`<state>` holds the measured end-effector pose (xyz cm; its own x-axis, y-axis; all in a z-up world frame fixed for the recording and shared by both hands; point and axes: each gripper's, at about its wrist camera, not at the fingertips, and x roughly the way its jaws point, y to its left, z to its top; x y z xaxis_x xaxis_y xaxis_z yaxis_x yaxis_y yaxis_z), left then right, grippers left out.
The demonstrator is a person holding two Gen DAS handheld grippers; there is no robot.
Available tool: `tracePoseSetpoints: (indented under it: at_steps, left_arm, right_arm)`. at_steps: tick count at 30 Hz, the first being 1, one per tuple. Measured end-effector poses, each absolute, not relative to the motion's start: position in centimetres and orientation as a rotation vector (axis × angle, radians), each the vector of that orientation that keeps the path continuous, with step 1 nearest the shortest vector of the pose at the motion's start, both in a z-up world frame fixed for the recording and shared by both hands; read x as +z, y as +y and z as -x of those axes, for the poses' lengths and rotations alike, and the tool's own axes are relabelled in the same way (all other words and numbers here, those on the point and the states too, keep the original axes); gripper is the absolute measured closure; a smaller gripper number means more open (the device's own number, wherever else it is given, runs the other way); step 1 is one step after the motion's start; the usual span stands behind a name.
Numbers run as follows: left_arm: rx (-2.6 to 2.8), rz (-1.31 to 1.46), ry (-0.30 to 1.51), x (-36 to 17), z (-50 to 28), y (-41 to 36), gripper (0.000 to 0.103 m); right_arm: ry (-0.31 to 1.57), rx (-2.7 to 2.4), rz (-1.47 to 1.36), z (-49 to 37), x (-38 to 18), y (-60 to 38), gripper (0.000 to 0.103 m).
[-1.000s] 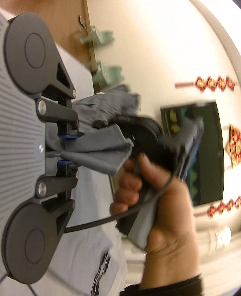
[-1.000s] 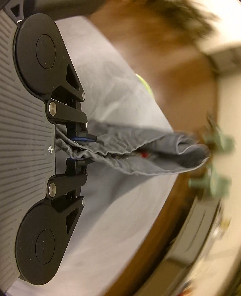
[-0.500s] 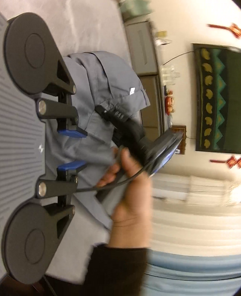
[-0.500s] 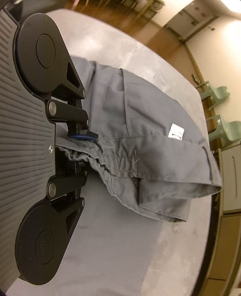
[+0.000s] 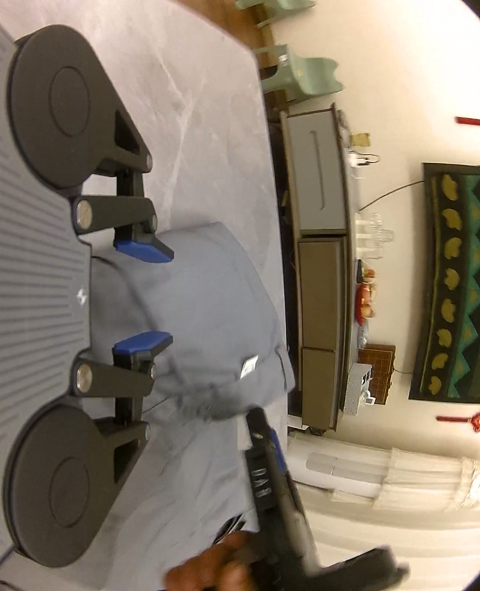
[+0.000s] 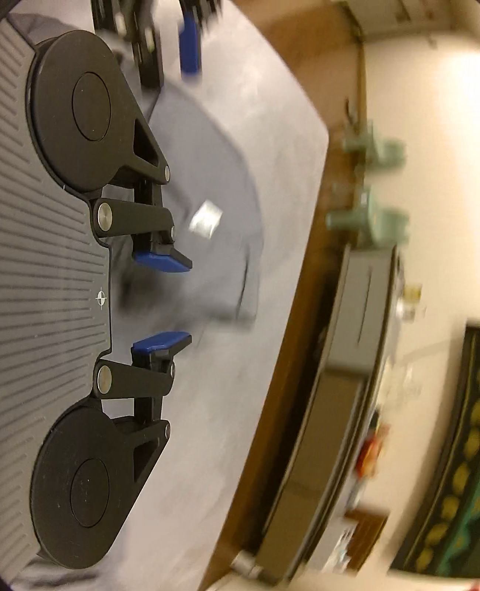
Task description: Fold clothes
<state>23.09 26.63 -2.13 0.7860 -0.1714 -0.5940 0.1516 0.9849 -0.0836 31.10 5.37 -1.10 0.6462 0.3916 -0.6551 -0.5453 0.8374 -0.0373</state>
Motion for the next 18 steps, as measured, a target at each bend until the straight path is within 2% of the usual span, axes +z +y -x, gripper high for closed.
tracePoseSetpoints:
  at_steps: [3, 9, 15, 18]
  left_arm:
    - [-0.146, 0.086, 0.715, -3.3, -25.9, 27.2, 0.061]
    - [-0.117, 0.140, 0.769, -2.7, -27.1, 28.1, 0.060]
    - [-0.163, 0.192, 0.683, -0.3, -25.1, 28.0, 0.063]
    - [-0.129, 0.151, 0.769, -1.8, -26.7, 27.0, 0.063]
  right_arm:
    - [0.820, 0.535, 0.305, -32.9, -4.4, 7.7, 0.067]
    - [0.843, 0.523, 0.313, -32.9, -5.8, 7.5, 0.058]
    - [0.715, 0.557, 0.272, -25.1, -2.1, 4.0, 0.058]
    - [0.761, 0.643, 0.257, -20.7, -3.1, 3.1, 0.059]
